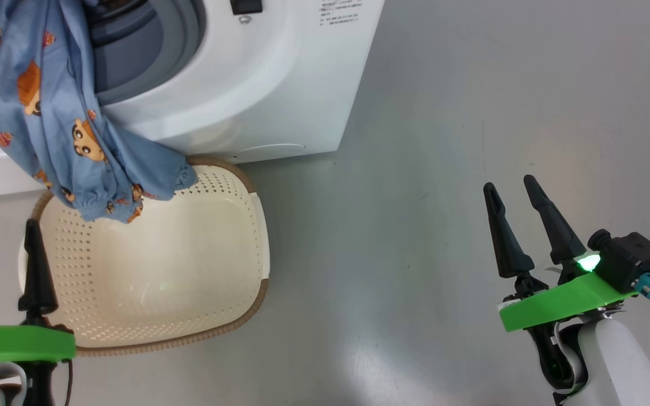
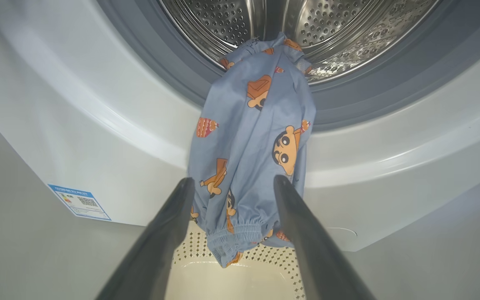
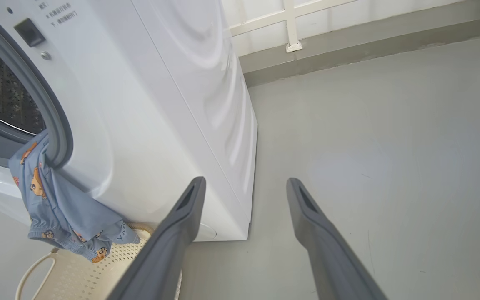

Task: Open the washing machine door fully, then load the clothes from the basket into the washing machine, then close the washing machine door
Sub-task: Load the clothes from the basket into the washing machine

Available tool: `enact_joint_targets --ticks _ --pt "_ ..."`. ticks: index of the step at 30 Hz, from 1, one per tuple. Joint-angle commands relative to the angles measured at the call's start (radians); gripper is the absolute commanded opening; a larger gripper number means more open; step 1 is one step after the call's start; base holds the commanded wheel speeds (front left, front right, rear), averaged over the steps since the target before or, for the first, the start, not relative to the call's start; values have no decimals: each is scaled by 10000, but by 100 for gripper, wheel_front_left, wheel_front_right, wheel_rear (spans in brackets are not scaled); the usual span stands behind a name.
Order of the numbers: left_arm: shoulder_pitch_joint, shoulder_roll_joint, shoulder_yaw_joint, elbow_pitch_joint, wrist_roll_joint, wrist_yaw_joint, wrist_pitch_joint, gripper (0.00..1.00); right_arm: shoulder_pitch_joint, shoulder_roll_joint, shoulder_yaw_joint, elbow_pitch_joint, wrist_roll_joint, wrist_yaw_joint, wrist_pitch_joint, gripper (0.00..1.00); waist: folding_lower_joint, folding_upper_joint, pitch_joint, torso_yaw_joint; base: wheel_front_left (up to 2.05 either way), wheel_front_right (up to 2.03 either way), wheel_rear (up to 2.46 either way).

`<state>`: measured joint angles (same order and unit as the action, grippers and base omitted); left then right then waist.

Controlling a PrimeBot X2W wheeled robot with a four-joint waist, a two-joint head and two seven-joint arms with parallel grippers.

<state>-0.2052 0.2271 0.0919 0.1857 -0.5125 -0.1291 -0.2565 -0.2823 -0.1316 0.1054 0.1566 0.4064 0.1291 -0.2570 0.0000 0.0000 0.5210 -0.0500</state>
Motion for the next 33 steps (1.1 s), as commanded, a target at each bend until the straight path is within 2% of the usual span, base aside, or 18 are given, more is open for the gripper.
enact_joint_targets --ticks 1,8,18,25,33 --pt "121 230 345 -171 77 -16 -53 100 246 -25 150 -233 -63 16 -48 100 0 0 28 -8 0 0 0" --pt "-131 323 -141 598 -129 -16 -53 100 138 28 201 -236 -77 16 -48 100 0 0 156 -113 0 0 0" --pt "-1752 426 -1537 3272 -970 -16 -53 100 -59 193 252 -255 -112 16 -48 100 0 0 501 -244 0 0 0" --pt "-3029 792 -2547 4660 -1610 -16 -53 100 -253 281 322 -311 -134 16 -48 100 0 0 850 -467 0 0 0" --pt "-4121 1397 -3134 6275 -2442 -16 -53 100 -362 403 496 -305 -132 16 -48 100 0 0 1102 -835 0 0 0"
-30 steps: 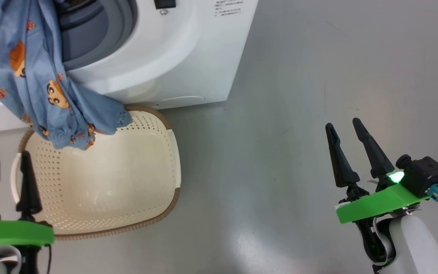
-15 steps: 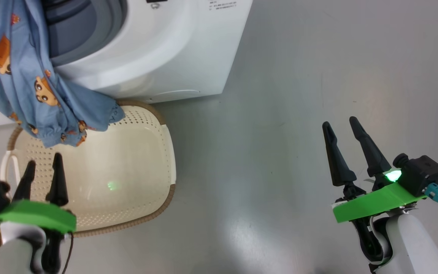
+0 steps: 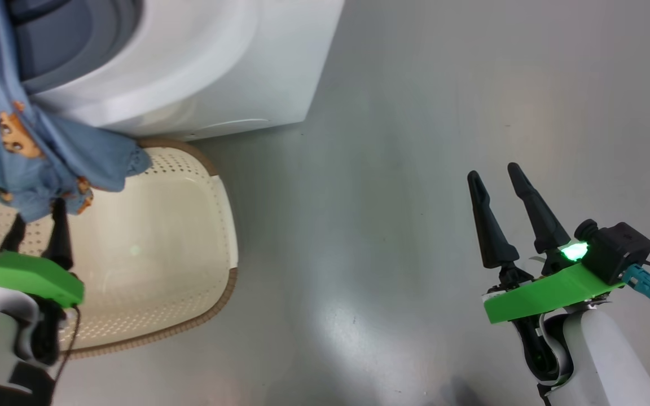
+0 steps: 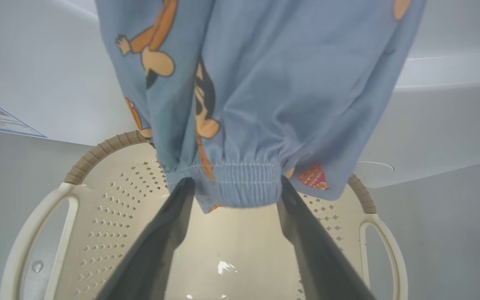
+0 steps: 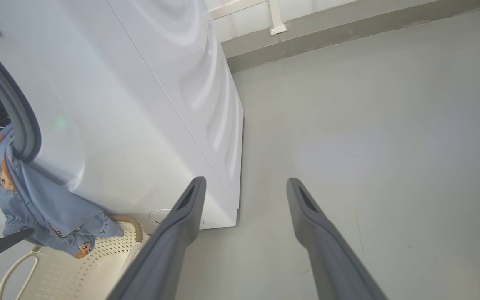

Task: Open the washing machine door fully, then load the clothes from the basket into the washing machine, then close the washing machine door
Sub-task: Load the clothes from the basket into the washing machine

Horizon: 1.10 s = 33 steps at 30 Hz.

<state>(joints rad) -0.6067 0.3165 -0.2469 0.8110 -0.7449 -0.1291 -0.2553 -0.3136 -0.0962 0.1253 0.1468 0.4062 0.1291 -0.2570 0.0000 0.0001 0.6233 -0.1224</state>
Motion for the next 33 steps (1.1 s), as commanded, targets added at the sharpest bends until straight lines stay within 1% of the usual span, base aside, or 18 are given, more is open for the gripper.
enact_joint_targets --ticks 1,5,8,11,16,20,21,22,23,24,25,26,27,33 --pt "-107 503 255 22 -118 -16 -65 100 -49 49 296 -208 -130 16 -48 100 0 -1 80 -111 0 0 0" --pt "-556 844 52 491 -427 -16 -65 100 -89 88 392 -196 -125 16 -48 100 0 -1 150 -280 0 0 0" --pt "-840 1024 -188 505 -615 -16 -65 100 -117 99 429 -200 -118 16 -48 100 0 -1 193 -360 0 0 0" --pt "-971 1136 -595 232 -914 -16 -65 100 -130 103 456 -198 -119 16 -48 100 0 -1 212 -422 0 0 0" --pt "-980 1344 -1417 -527 -1706 -16 -65 100 -119 106 459 -185 -123 16 -48 100 0 -1 196 -460 0 0 0" --pt "-942 1489 -1763 -1116 -2158 -16 -65 100 -103 108 462 -186 -126 16 -48 100 0 -1 165 -453 0 0 0" --pt "-934 1501 -1811 -1231 -2220 -16 -65 98 -99 104 464 -185 -128 16 -48 100 0 -1 150 -442 0 0 0" --pt "-923 1498 -1841 -1329 -2295 -16 -65 80 -94 97 464 -184 -130 16 -48 100 0 -1 139 -429 0 0 0" --pt "-912 1503 -1875 -1393 -2348 -16 -65 58 -88 90 463 -184 -131 16 -48 100 0 -1 125 -417 0 0 0" --pt "-907 1503 -1887 -1458 -2398 -16 -65 44 -85 81 462 -182 -131 16 -48 100 0 -1 112 -404 0 0 0" --pt "-901 1495 -1860 -1519 -2459 -16 -65 25 -83 72 461 -181 -133 16 -48 100 0 -1 99 -392 0 0 0" --pt "-892 1487 -1821 -1572 -2511 -16 -65 11 -82 64 459 -179 -134 16 -48 100 0 -1 83 -381 0 0 0" --pt "-877 1472 -1785 -1610 -2565 -16 -65 0 -81 55 454 -177 -133 16 -48 100 0 -1 67 -369 0 0 0" --pt "-763 1389 -1561 -1764 -2720 -16 -65 0 -58 41 384 -168 -140 16 -48 100 0 -1 -27 -240 0 0 0"
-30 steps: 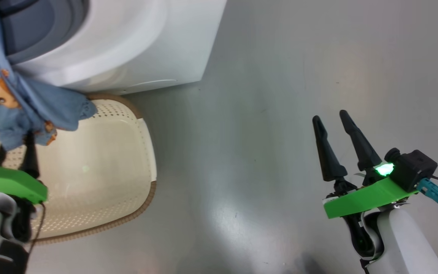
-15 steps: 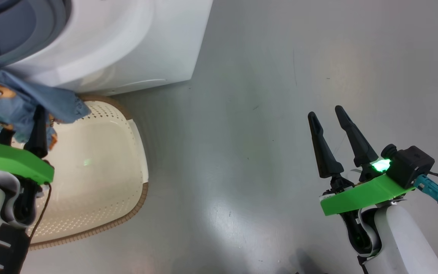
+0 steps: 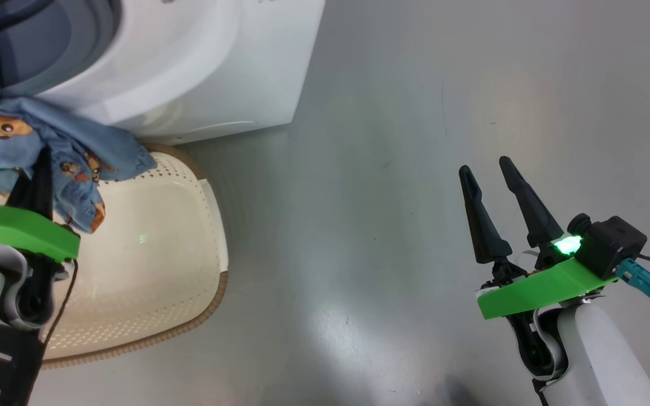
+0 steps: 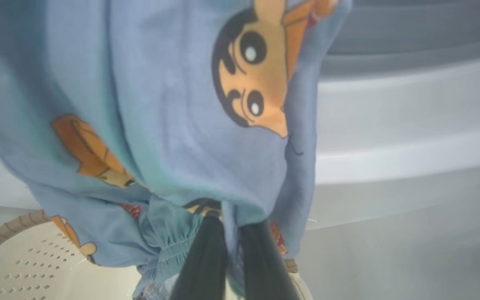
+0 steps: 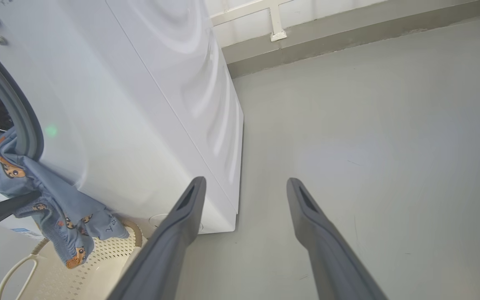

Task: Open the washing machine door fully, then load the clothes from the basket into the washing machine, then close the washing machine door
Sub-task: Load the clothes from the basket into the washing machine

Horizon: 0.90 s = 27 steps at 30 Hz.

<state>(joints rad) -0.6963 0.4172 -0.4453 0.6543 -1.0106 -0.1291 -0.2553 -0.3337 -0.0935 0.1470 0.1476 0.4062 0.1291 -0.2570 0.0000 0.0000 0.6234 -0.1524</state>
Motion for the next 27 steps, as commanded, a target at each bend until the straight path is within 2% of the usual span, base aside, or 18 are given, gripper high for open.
enact_joint_targets --ticks 1,6,11,17,27 --pt "161 351 541 -237 -77 -16 -65 0 150 16 147 -179 -143 16 -48 100 0 0 -41 91 0 0 0" --pt "489 279 1312 -721 336 -16 -65 0 191 53 67 -184 -136 16 -48 100 0 0 -153 221 0 0 0" --pt "1064 82 2577 -1745 1014 -16 -65 0 272 81 -4 -180 -118 16 -48 100 0 0 -315 331 0 0 0" --pt "1453 -127 3528 -2789 1680 -16 -65 0 336 93 -59 -181 -113 16 -48 100 0 0 -427 414 0 0 0" --pt "1146 -87 4496 -4308 2435 -16 -65 0 347 142 -66 -168 -51 16 -48 100 0 0 -585 343 0 0 0"
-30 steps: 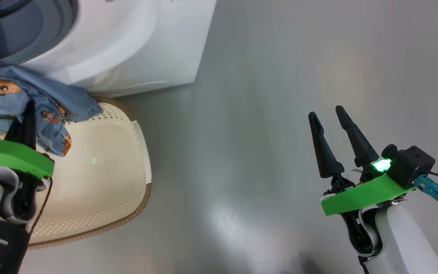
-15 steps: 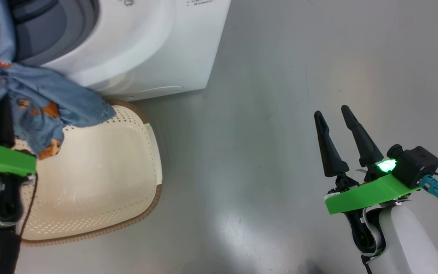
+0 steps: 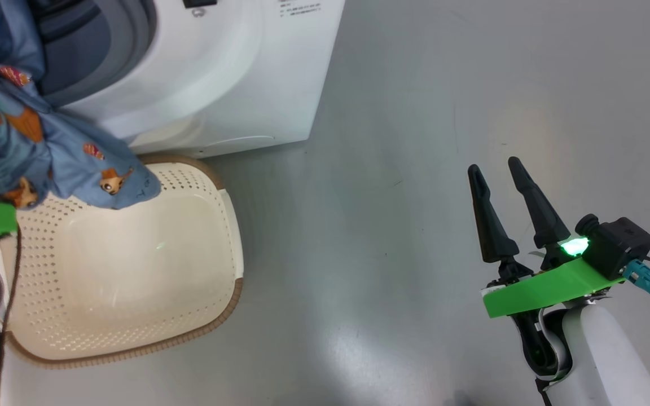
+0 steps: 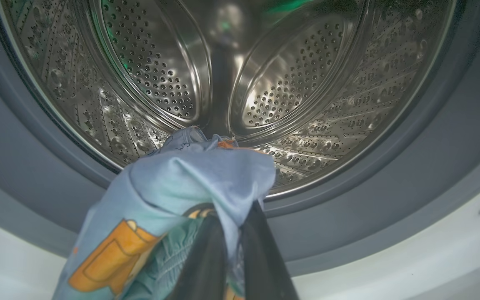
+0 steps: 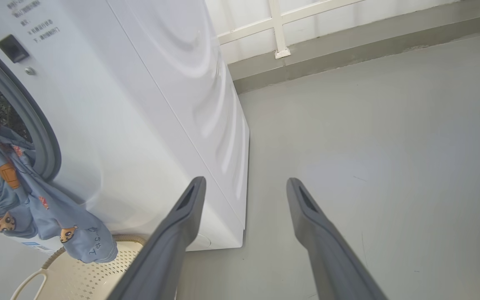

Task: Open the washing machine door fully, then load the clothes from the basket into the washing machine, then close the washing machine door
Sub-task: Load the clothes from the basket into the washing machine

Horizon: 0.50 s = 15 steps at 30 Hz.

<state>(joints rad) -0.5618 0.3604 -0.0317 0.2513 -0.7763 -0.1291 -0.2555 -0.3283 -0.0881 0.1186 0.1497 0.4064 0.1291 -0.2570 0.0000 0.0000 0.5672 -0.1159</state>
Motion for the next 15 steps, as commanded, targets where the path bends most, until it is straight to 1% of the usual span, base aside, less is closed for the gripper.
enact_joint_targets --ticks 1,3,6,9,15 --pt "-267 531 353 -288 139 -16 -63 0 304 99 222 -183 -45 16 -48 100 0 0 -43 -41 0 0 0" --pt "-460 645 328 -78 205 -16 -63 0 319 122 236 -171 -26 16 -48 100 0 0 -66 -80 0 0 0" --pt "-906 836 -15 501 211 -16 -63 0 328 157 262 -152 4 16 -48 100 0 0 -95 -136 0 0 0" --pt "-1814 1173 -815 1579 -9 -16 -63 0 318 211 303 -145 30 16 -48 100 0 0 -92 -237 0 0 0" --pt "-3603 1676 -2019 3186 -539 -16 -63 0 322 272 320 -182 65 16 -48 100 0 0 8 -421 0 0 0"
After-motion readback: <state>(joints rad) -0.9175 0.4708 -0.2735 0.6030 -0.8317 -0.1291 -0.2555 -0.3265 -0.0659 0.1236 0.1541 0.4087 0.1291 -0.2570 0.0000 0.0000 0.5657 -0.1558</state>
